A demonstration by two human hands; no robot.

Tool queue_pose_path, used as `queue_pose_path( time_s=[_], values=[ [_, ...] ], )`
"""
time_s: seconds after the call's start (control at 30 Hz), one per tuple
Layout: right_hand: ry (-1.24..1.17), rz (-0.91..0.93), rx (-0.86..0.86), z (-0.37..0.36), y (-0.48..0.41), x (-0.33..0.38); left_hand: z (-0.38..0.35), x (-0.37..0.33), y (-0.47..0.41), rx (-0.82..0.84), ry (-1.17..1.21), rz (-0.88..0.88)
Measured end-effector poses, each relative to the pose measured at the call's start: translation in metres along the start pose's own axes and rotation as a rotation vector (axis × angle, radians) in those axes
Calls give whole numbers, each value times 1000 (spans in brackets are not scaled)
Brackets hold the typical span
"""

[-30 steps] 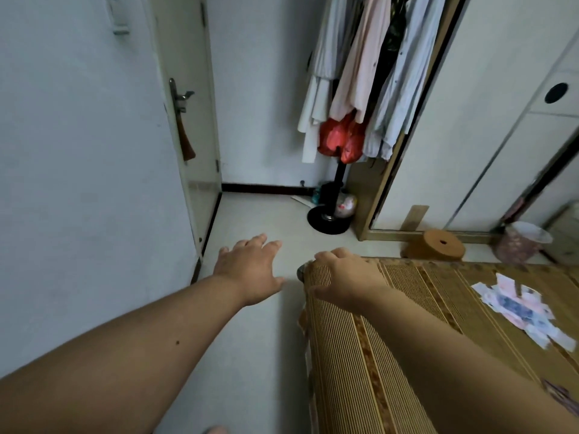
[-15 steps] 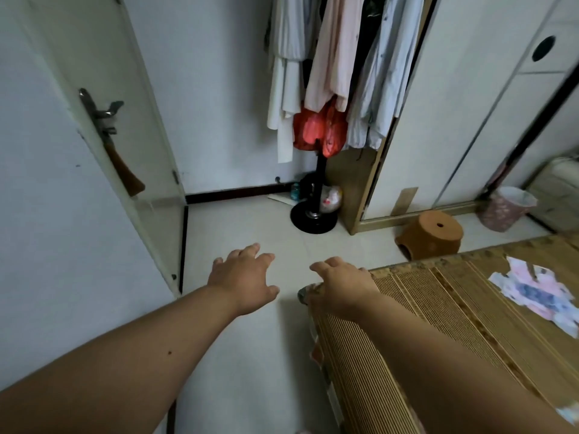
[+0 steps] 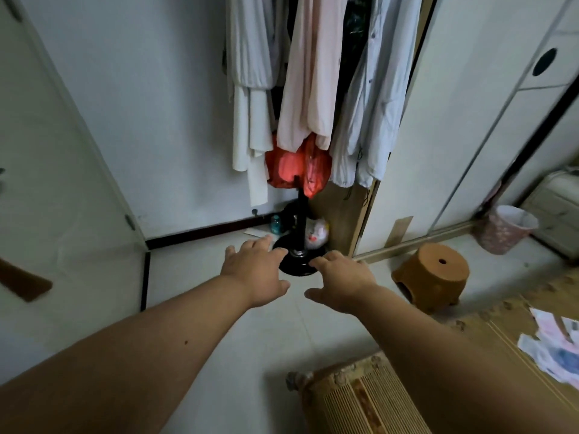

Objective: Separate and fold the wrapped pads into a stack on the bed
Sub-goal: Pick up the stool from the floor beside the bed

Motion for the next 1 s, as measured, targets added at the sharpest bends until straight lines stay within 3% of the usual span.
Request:
queue_pose_path(
  time_s=[0.3,0.53,1.0],
  values=[
    [-11,-148,-14,14,-123,-78,1,-6,-172,23,6,-169],
    [-68,-445,-83,22,-200,-152,-13,-46,-314,90,1,-517],
    [-153,-972,-157,19,-153,-300,-35,-234,-419,162,7,-1045]
  ],
)
Point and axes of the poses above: each hand's wrist, its own y-axis away from the middle knuckle, its own z-axis out of the back of the hand, x = y × z, the point moved 4 cm from there along -y, towards the middle knuckle, and after that the axes turned 4 degrees about -x, right-handed, at the moved point
